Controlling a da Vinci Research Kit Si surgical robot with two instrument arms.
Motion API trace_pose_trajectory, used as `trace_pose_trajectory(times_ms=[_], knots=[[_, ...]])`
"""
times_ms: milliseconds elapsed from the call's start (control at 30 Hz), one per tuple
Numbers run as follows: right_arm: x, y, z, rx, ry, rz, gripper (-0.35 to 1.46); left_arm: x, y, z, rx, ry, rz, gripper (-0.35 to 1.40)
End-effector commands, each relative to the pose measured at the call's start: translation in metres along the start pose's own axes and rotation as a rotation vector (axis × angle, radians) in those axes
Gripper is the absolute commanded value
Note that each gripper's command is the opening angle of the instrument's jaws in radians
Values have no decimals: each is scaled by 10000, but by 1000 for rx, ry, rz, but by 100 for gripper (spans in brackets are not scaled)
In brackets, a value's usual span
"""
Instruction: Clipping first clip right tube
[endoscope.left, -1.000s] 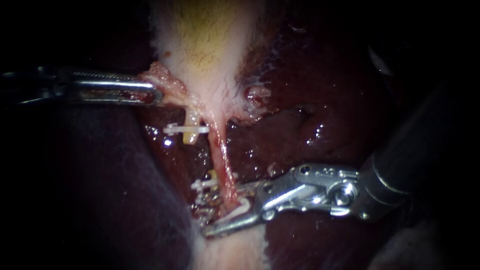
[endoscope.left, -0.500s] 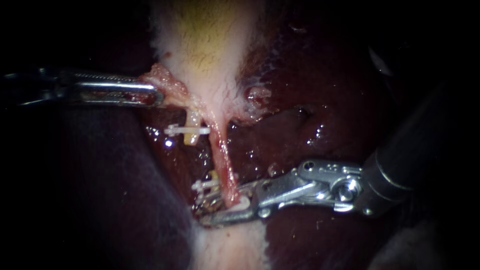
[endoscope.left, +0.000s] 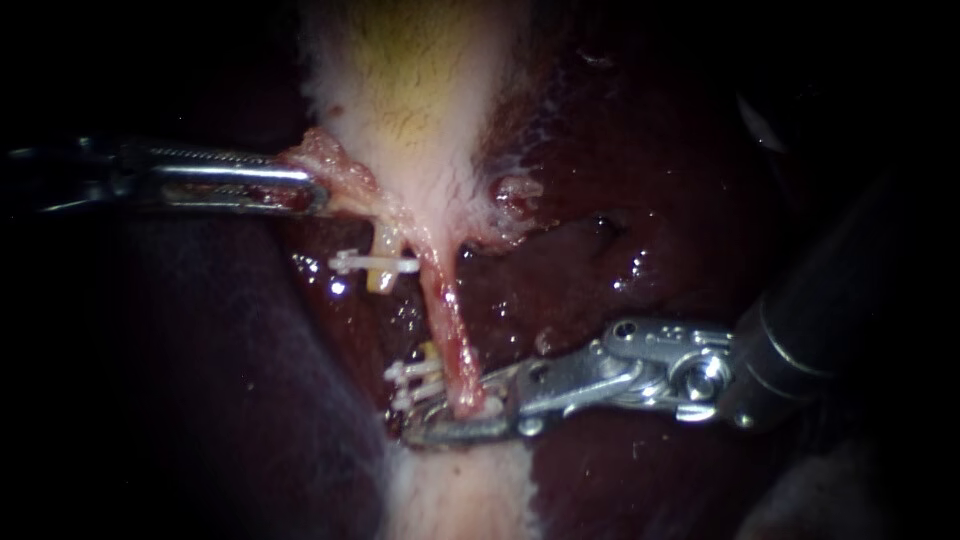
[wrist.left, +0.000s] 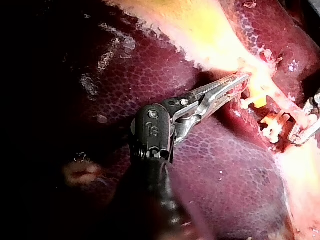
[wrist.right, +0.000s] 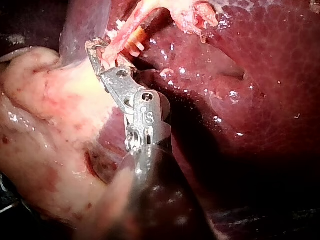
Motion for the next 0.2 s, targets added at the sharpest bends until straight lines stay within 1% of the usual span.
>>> trace_pose_trajectory(times_ms=[33,200], knots=[[0,0,0,-2,0,0,-35,0,0,0,-1,0,0,-35],[-1,1,1,-2,0,0,-35,0,0,-1,-5,1,0,-35]])
